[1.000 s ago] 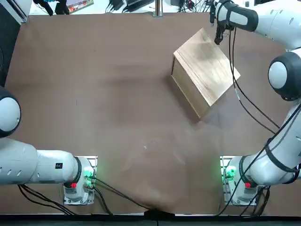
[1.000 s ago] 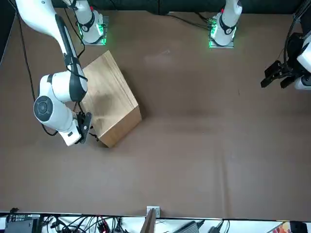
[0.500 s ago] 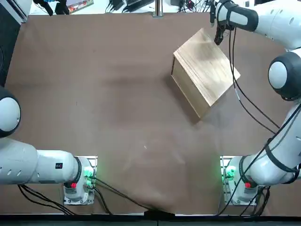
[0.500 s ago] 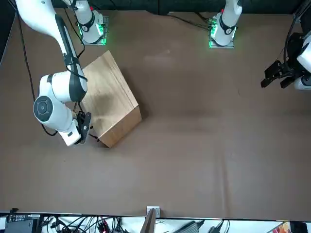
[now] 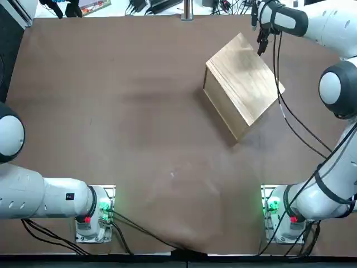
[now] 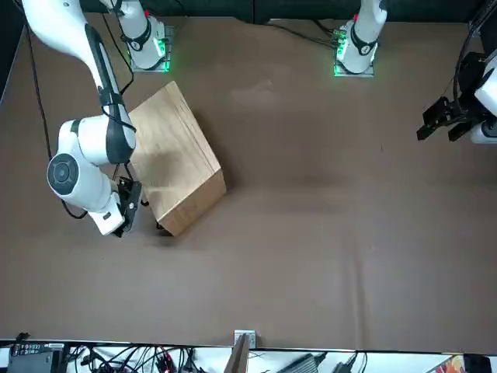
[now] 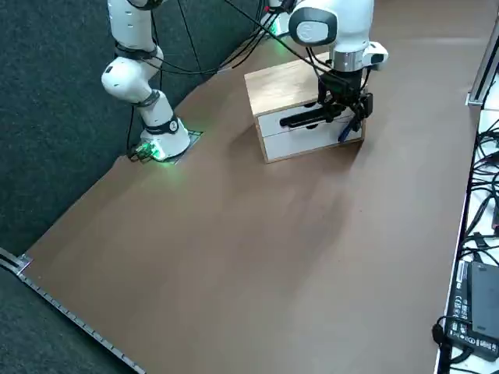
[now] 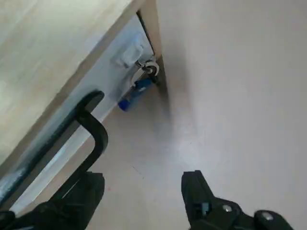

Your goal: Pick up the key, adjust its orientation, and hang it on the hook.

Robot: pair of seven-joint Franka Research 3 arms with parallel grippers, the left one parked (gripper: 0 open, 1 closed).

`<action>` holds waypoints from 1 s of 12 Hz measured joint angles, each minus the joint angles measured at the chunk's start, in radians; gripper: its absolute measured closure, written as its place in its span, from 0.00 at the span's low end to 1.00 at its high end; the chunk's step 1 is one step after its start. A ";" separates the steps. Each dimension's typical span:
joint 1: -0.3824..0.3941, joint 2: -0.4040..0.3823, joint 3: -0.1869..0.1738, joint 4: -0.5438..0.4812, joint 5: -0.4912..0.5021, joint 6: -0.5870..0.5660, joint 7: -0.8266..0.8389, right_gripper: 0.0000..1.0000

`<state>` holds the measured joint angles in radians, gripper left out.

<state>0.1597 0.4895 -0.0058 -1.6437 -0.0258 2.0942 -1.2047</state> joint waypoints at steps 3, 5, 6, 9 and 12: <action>0.001 0.000 0.000 0.007 0.000 -0.001 -0.001 0.00; 0.002 -0.001 0.002 0.019 0.001 -0.004 -0.001 0.00; 0.001 -0.002 0.002 0.023 0.002 -0.005 -0.001 0.00; -0.026 -0.006 0.000 0.031 0.002 -0.005 -0.001 0.00; -0.082 -0.013 -0.002 0.062 0.037 -0.005 -0.016 0.00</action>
<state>0.0777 0.4764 -0.0081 -1.5818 0.0112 2.0891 -1.2208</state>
